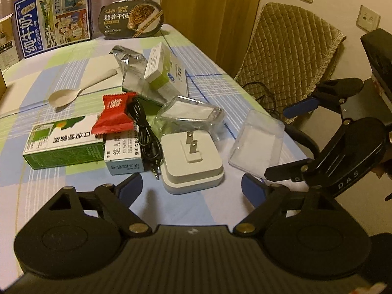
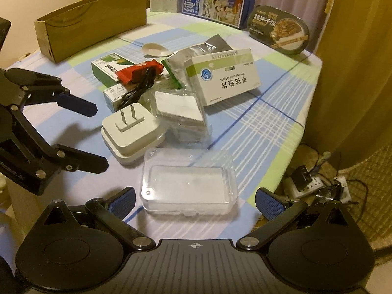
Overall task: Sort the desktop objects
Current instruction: 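Grasp the white plug charger with the left tool while the right tool grasps the clear plastic box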
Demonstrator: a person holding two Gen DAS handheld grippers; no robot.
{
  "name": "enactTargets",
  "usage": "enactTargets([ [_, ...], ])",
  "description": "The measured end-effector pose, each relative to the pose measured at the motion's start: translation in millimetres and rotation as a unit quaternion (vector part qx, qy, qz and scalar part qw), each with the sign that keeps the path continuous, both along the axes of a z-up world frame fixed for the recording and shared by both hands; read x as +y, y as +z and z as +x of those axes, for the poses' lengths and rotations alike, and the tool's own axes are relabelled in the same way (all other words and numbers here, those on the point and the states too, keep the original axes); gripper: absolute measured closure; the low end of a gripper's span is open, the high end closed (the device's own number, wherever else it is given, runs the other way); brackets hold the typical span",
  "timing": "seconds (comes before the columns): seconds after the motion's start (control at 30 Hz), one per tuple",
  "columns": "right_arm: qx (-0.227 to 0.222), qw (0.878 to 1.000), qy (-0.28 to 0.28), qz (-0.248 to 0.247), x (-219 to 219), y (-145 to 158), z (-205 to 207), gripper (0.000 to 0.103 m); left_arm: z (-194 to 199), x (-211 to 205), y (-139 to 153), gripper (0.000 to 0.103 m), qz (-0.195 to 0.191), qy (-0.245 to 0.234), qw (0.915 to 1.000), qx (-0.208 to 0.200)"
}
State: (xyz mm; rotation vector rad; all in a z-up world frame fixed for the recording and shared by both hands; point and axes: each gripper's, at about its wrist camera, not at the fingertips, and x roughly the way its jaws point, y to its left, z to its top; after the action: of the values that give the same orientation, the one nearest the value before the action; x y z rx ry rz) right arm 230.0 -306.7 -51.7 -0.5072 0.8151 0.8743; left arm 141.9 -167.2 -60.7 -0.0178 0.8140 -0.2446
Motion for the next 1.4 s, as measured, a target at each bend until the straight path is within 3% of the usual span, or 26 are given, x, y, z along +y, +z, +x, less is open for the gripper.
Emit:
enactTargets([
  [0.6, 0.012, 1.000, 0.016, 0.022, -0.9, -13.9, 11.6, 0.002, 17.9, -13.8, -15.2, 0.037, 0.019, 0.032, 0.9991, 0.019],
  [0.73, 0.023, 0.999, 0.009, 0.028, -1.3, -15.8, 12.5, 0.020, 17.5, -14.5, -14.4, 0.044, 0.022, 0.028, 0.9993, 0.015],
  [0.87, 0.023, 0.999, 0.003, 0.027, -1.4, -14.7, 9.2, 0.020, 14.1, -12.4, -14.2, 0.044, 0.023, 0.018, 0.9995, 0.014],
  [1.17, 0.035, 0.999, -0.003, 0.025, 4.9, -8.8, -21.6, 0.020, -19.0, 1.2, -11.1, 0.044, 0.037, -0.024, 0.9988, 0.020],
  [1.4, 0.034, 0.999, 0.036, 0.022, 31.1, -3.1, -59.3, 0.020, -55.5, 39.7, -6.9, 0.044, 0.065, -0.043, 0.9968, 0.021],
])
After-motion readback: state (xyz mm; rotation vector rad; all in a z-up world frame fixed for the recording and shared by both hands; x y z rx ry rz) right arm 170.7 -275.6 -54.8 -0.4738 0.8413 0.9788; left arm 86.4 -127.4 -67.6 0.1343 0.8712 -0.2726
